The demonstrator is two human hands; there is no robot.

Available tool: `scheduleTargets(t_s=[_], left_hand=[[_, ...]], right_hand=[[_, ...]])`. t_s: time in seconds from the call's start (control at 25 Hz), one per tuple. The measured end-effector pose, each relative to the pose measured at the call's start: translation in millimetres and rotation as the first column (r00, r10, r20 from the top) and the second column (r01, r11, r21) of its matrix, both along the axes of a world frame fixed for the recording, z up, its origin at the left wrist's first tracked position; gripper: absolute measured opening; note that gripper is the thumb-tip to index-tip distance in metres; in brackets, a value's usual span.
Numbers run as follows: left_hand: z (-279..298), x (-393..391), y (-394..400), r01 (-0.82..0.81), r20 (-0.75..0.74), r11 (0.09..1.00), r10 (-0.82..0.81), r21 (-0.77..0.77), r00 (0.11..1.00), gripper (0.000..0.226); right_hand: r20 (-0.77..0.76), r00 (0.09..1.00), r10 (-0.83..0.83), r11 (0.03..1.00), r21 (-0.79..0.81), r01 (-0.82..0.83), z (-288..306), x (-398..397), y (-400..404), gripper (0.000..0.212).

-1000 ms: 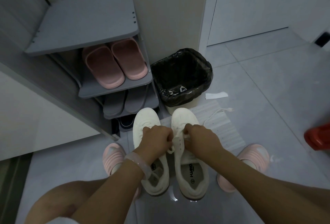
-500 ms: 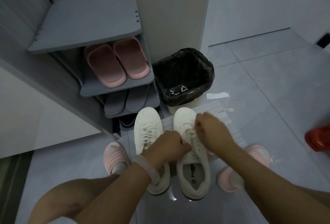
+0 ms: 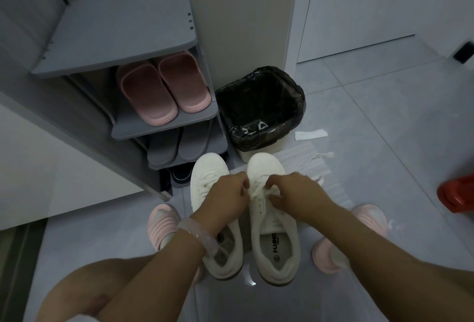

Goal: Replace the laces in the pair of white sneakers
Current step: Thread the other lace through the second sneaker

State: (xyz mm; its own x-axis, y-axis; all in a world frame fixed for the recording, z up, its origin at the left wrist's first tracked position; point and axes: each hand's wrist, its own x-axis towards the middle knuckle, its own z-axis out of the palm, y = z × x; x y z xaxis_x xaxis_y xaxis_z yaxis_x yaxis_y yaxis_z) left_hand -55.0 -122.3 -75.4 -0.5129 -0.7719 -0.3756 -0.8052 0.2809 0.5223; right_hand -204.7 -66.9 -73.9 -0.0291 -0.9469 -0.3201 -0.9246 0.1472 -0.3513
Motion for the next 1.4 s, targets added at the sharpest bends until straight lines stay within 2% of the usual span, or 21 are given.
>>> scheduleTargets(t_s=[0.12, 0.28, 0.36, 0.4, 0.44, 0.52, 0.6, 0.76, 0.88, 1.04, 1.12, 1.2, 1.32, 1.4], left_hand=[[-12, -5, 4, 0.081, -0.014, 0.992, -0.083, -0.100, 0.996, 0.010], [-14, -10, 6, 0.028, 0.062, 0.971, -0.014, -0.238, 0.998, 0.005], [-11, -10, 4, 0.003, 0.067, 0.972, 0.014, -0.234, 0.998, 0.010], [-9, -10, 4, -0.020, 0.045, 0.988, 0.028, -0.156, 0.999, 0.018], [-5, -10, 5, -0.053, 0.013, 0.998, 0.053, -0.017, 0.998, 0.025], [1, -11, 10, -0.109, -0.007, 0.954, 0.116, 0.279, 0.993, 0.028], [4, -11, 11, -0.147, 0.013, 0.897, 0.156, 0.416, 0.988, 0.024], [7, -10, 8, -0.208, -0.023, 0.857, 0.248, 0.472, 0.969, 0.024], [9, -10, 9, -0.217, -0.021, 0.851, 0.258, 0.477, 0.966, 0.020], [7, -10, 8, -0.235, -0.003, 0.841, 0.271, 0.487, 0.963, 0.016], [2, -10, 7, -0.203, -0.016, 0.881, 0.232, 0.426, 0.973, 0.014], [-4, -13, 5, -0.144, -0.060, 0.953, 0.165, 0.267, 0.984, 0.011], [-14, -19, 5, -0.066, -0.115, 0.997, 0.070, 0.040, 0.991, 0.006], [-19, -22, 6, 0.010, -0.063, 0.998, -0.014, -0.058, 0.998, 0.007]], right_hand=[[0.090, 0.992, -0.087, 0.995, 0.046, 0.083, -8, 9, -1, 0.027], [0.136, 0.982, -0.129, 0.992, 0.029, 0.126, -17, 9, -3, 0.015], [0.169, 0.978, -0.126, 0.992, 0.009, 0.127, -21, 10, -2, 0.014], [0.196, 0.972, -0.133, 0.991, 0.016, 0.132, -23, 9, -3, 0.015], [0.231, 0.962, -0.145, 0.989, 0.033, 0.141, -23, 8, -4, 0.014], [0.315, 0.931, -0.185, 0.982, 0.083, 0.167, -20, 4, -4, 0.010], [0.383, 0.897, -0.222, 0.975, 0.113, 0.194, -12, -3, -4, 0.007], [0.365, 0.895, -0.257, 0.963, 0.176, 0.205, 12, -25, -3, 0.017], [0.274, 0.942, -0.192, 0.941, 0.325, 0.097, 21, -35, -2, 0.027], [0.208, 0.963, -0.171, 0.877, 0.477, 0.052, 25, -43, 1, 0.032], [0.187, 0.977, -0.098, 0.900, 0.437, 0.007, 22, -44, 1, 0.022], [0.202, 0.974, -0.100, 0.939, 0.343, 0.026, 16, -42, 0, 0.011], [0.228, 0.966, -0.125, 0.978, 0.192, 0.082, 10, -32, -1, 0.017], [0.230, 0.968, -0.102, 0.988, 0.139, 0.071, 6, -23, 0, 0.021]])
